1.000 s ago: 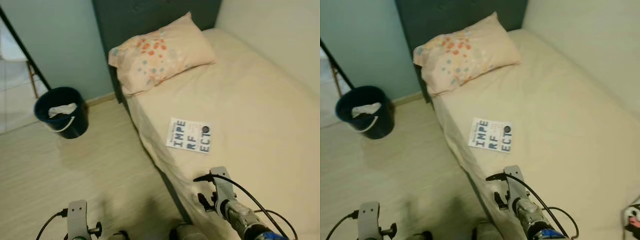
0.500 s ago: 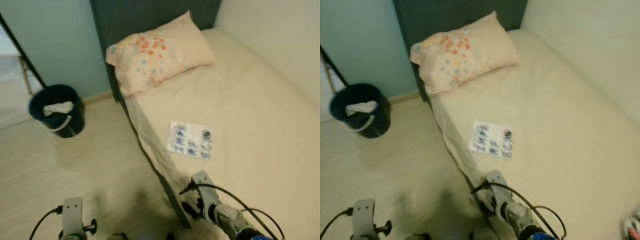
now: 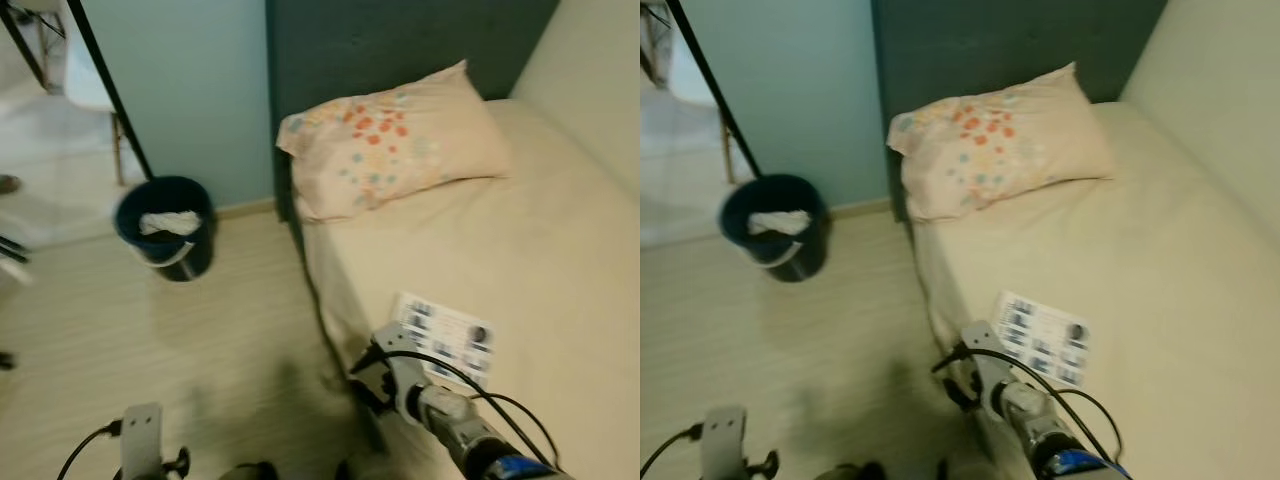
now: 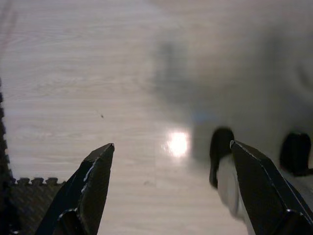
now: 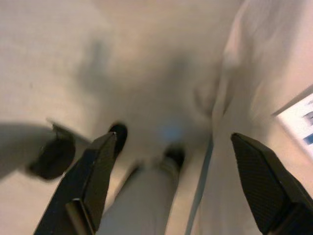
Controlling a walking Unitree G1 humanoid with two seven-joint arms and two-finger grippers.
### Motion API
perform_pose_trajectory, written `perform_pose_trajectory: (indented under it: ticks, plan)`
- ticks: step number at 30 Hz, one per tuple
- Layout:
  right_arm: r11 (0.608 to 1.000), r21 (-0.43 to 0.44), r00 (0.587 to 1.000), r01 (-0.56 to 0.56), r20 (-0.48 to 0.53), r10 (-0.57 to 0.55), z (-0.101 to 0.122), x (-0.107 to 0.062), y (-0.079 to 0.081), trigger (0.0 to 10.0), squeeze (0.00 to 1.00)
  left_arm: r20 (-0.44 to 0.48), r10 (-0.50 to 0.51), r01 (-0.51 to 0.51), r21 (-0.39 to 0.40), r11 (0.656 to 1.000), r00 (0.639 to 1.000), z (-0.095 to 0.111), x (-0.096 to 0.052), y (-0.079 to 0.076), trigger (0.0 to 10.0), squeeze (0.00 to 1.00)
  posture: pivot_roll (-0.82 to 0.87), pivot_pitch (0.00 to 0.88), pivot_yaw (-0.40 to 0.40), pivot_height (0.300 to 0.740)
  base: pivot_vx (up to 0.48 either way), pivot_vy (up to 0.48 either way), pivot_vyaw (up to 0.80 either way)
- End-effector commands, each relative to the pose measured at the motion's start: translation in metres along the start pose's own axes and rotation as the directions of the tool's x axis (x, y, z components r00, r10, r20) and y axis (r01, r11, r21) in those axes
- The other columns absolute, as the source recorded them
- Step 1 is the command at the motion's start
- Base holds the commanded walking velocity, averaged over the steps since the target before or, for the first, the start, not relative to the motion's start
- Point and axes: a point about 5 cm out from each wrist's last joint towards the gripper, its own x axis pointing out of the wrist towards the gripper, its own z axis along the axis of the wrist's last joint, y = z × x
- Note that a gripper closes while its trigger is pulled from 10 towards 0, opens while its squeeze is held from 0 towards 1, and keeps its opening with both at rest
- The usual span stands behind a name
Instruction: Clean up the room
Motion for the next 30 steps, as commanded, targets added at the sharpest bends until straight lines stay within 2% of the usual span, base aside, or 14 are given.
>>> perform_pose_trajectory:
  ticks: [1, 3, 5, 7, 14, 18, 20, 25, 28, 30]
  plan:
    - [0.998, 0.056, 0.999, 0.039, -0.007, -0.039, -0.004, -0.004, -0.008, 10.0, 0.0, -0.056, -0.007, 0.007, 0.002, 1.0, 0.998, -0.016, -0.004, -0.004, 10.0, 0.0, -0.09, 0.06, 0.019, 0.74, 0.0, 0.0, 0.0]
    - [0.99, 0.113, 0.996, 0.082, -0.029, -0.08, -0.007, -0.004, -0.011, 10.0, 0.0, -0.06, -0.008, 0.007, -0.009, 1.0, 0.998, -0.017, -0.004, -0.004, 10.0, 0.0, -0.09, 0.064, 0.02, 0.74, 0.0, 0.0, 0.0]
    - [0.986, 0.123, 0.993, 0.112, -0.059, -0.106, -0.009, -0.005, -0.013, 10.0, 0.0, -0.059, -0.017, 0.016, -0.016, 1.0, 0.998, -0.016, -0.004, -0.005, 10.0, 0.0, -0.09, 0.064, 0.02, 0.74, 0.0, 0.0, 0.0]
    - [0.969, 0.19, 0.988, 0.156, -0.043, -0.151, -0.007, -0.006, -0.018, 10.0, 0.0, -0.054, -0.039, 0.04, 0.007, 0.999, 0.998, -0.017, -0.005, -0.008, 10.0, 0.0, -0.09, 0.066, 0.023, 0.74, 0.0, 0.0, -0.45]
    - [0.941, 0.251, 0.973, 0.227, -0.02, -0.229, -0.001, -0.008, -0.029, 10.0, 0.0, -0.058, -0.059, 0.06, 0.007, 0.998, 0.997, -0.018, -0.005, -0.01, 10.0, 0.0, -0.09, 0.066, 0.026, 0.74, 0.0, 0.0, -0.64]
    - [0.916, 0.302, 0.962, 0.263, -0.009, -0.273, 0.003, -0.01, -0.036, 10.0, 0.0, -0.054, -0.07, 0.07, 0.015, 0.997, 0.996, -0.017, -0.005, -0.011, 10.0, 0.0, -0.09, 0.069, 0.028, 0.74, 0.0, 0.0, -0.69]
    - [0.889, 0.352, 0.95, 0.293, -0.004, -0.312, 0.006, -0.012, -0.042, 10.0, 0.0, -0.049, -0.074, 0.075, 0.018, 0.997, 0.996, -0.016, -0.005, -0.012, 10.0, 0.0, -0.09, 0.071, 0.03, 0.74, 0.0, 0.0, -0.69]
    - [0.887, 0.354, 0.949, 0.296, -0.001, -0.317, 0.009, -0.012, -0.043, 10.0, 0.0, -0.045, -0.077, 0.078, 0.025, 0.997, 0.996, -0.015, -0.004, -0.012, 10.0, 0.0, -0.09, 0.072, 0.031, 0.74, 0.0, 0.0, -0.67]
    - [0.895, 0.347, 0.953, 0.282, 0.01, -0.304, 0.011, -0.01, -0.04, 10.0, 0.0, -0.045, -0.079, 0.081, 0.028, 0.996, 0.996, -0.015, -0.004, -0.012, 10.0, 0.0, -0.09, 0.074, 0.03, 0.74, 0.0, 0.0, 0.0]
    - [0.898, 0.328, 0.953, 0.292, -0.017, -0.304, 0.01, -0.009, -0.039, 10.0, 0.0, -0.045, -0.08, 0.082, 0.027, 0.996, 0.996, -0.015, -0.004, -0.012, 10.0, 0.0, -0.09, 0.077, 0.029, 0.74, 0.0, 0.0, 0.0]
